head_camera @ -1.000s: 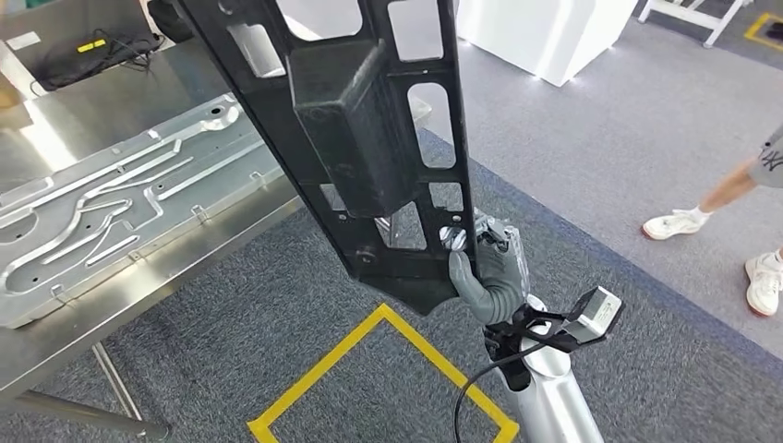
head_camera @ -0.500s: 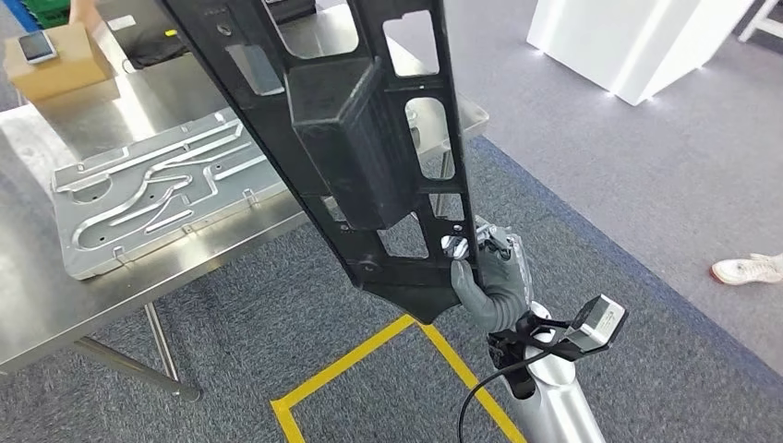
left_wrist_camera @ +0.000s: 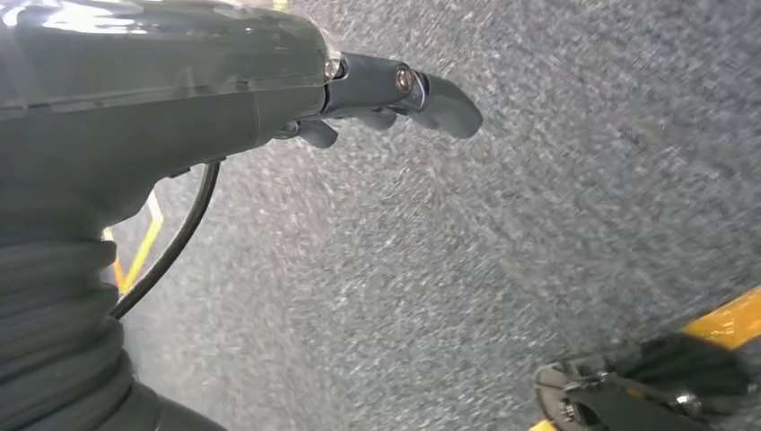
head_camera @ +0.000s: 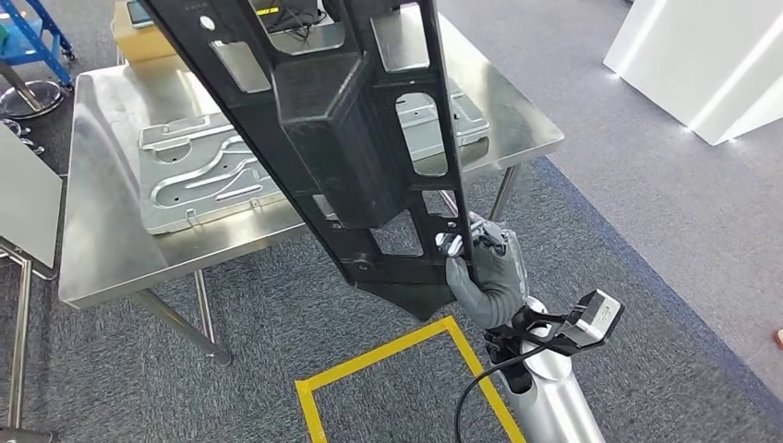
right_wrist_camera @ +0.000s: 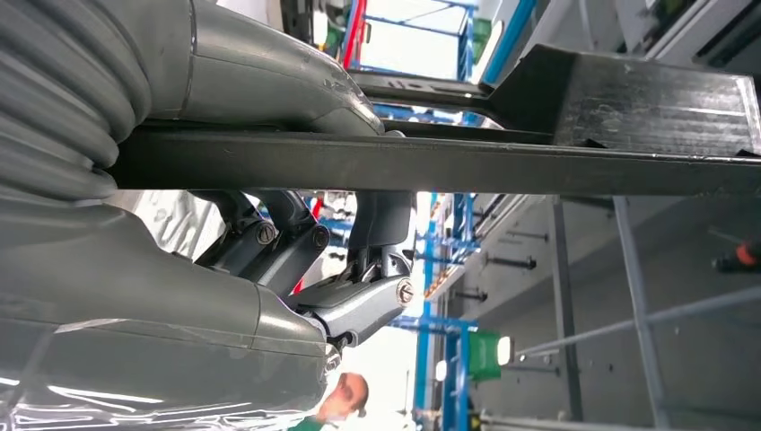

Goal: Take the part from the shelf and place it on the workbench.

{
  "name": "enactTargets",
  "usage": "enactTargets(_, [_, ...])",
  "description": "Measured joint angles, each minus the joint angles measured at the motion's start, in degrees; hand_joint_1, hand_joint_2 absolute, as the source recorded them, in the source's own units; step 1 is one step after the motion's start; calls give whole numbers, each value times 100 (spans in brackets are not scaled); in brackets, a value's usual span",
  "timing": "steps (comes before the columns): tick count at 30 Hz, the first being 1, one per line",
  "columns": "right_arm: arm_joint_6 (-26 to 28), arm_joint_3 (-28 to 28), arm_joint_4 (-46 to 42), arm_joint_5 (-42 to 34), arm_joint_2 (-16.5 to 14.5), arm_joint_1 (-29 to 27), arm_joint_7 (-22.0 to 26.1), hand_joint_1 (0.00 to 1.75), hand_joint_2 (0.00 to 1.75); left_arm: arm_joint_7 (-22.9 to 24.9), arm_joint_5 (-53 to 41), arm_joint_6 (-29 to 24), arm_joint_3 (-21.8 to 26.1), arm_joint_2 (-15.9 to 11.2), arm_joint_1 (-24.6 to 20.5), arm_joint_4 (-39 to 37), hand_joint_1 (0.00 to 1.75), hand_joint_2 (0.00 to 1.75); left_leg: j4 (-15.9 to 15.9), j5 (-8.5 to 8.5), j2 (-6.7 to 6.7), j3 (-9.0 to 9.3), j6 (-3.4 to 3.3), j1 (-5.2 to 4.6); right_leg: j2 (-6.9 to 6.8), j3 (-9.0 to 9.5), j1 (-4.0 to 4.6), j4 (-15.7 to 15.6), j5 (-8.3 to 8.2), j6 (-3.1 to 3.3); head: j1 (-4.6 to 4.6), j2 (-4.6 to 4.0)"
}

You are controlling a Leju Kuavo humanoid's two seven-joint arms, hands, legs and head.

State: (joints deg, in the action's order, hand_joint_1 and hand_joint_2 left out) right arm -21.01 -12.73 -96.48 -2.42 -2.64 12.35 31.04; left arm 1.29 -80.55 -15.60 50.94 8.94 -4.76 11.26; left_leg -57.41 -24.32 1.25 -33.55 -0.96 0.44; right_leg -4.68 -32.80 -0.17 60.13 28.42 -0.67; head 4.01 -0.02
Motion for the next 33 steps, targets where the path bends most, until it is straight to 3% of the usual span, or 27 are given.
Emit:
enactTargets(2, [-3,-5,11,-5,16,7,7,175,175,-112,-10,-50,14,16,-64,0,0,175,17,15,-62,0,-35,15,328,-299,-32,649,355,-52,-1,0])
enactTargets(3, [-7,-5,22,-8,27,2,8,175,175,-159,-20,-66,16,25,-107,0,0,175,15,16,-101,-7,-44,14,401,-503,-41,1056,523,-68,-1,0])
enactTargets(4, [-10,-7,37,-8,38,-6,8,175,175,-200,-30,-77,18,36,-147,0,0,175,12,13,-141,-11,-47,13,426,-666,-47,1358,601,-78,-1,0])
enactTargets(5, [-13,-9,49,-8,45,-13,7,175,175,-228,-40,-80,18,48,-183,0,0,175,6,9,-182,-11,-45,13,432,-740,-52,1461,560,-81,-1,0])
enactTargets(6, [-14,-11,57,-7,49,-17,7,175,175,-243,-46,-84,18,58,-211,0,0,175,-1,3,-220,-5,-38,14,434,-695,-58,1318,404,-77,-1,0])
enactTargets(8, [-13,-13,63,-7,52,-15,7,175,175,-253,-54,-88,18,79,-252,0,0,175,-19,-17,-277,14,-7,15,455,-350,-68,537,-31,-51,-1,0])
enactTargets(10, [-13,-18,69,-8,56,-11,11,175,175,-249,-61,-88,18,93,-274,0,0,175,-40,-39,-309,6,45,0,489,-93,-51,-62,-237,-8,-1,0])
enactTargets(12, [-9,-24,75,-9,61,-12,18,175,175,-214,-69,-86,18,98,-274,0,0,175,-35,-51,-324,-4,110,-6,502,-67,-20,-167,-228,48,-1,0])
enactTargets(15, [-2,-28,75,-9,63,-9,38,175,175,-115,-86,-71,24,95,-257,2,0,175,-186,-161,-276,-46,205,3,470,-5,-53,-221,-230,159,-1,0])
enactTargets(16, [-2,-30,75,-9,63,-8,45,175,175,-83,-87,-64,29,94,-250,2,0,175,-432,-293,-244,-154,231,7,451,26,-63,-240,-224,196,0,0])
enactTargets(18, [-2,-30,76,-7,64,-8,53,175,175,-18,-81,-55,39,91,-227,2,0,175,-1210,-639,-203,-537,271,16,421,63,-44,-242,-187,246,0,0])
enactTargets(19, [-2,-30,80,-5,64,-11,55,175,175,13,-77,-49,44,86,-205,2,0,175,-1566,-748,-199,-732,282,18,411,83,-33,-241,-167,256,1,0])
enactTargets(20, [-2,-30,84,-1,65,-12,55,175,175,40,-72,-46,46,80,-174,2,0,175,-1736,-742,-198,-841,284,18,406,109,-25,-239,-142,258,1,0])
enactTargets(21, [-1,-30,87,3,66,-13,55,175,175,57,-67,-43,50,72,-135,2,0,175,-1664,-612,-197,-833,275,17,406,147,-20,-238,-113,254,1,0])
enactTargets(23, [0,-30,90,8,67,-12,58,175,175,72,-62,-40,52,58,-65,2,0,175,-926,-153,-175,-524,218,8,400,247,-11,-240,-36,232,1,0])
enactTargets(25, [2,-30,92,8,71,-5,65,175,175,70,-56,-40,54,49,-42,2,0,175,-265,78,-137,-212,138,-31,386,310,10,-235,32,186,1,0])
enactTargets(26, [4,-30,93,10,73,0,68,175,175,66,-52,-40,55,47,-41,2,0,175,-127,82,-124,-150,105,-49,377,316,15,-238,52,161,0,0])
enactTargets(31, [8,-30,95,17,77,8,70,175,175,56,-44,-40,55,45,-47,2,0,175,-84,49,-130,-144,67,-65,367,316,13,-235,56,116,0,0])
enactTargets(33, [11,-30,93,24,82,16,70,175,175,45,-43,-41,55,46,-46,2,0,175,-49,37,-141,-104,25,-53,377,303,8,-137,67,71,0,0])
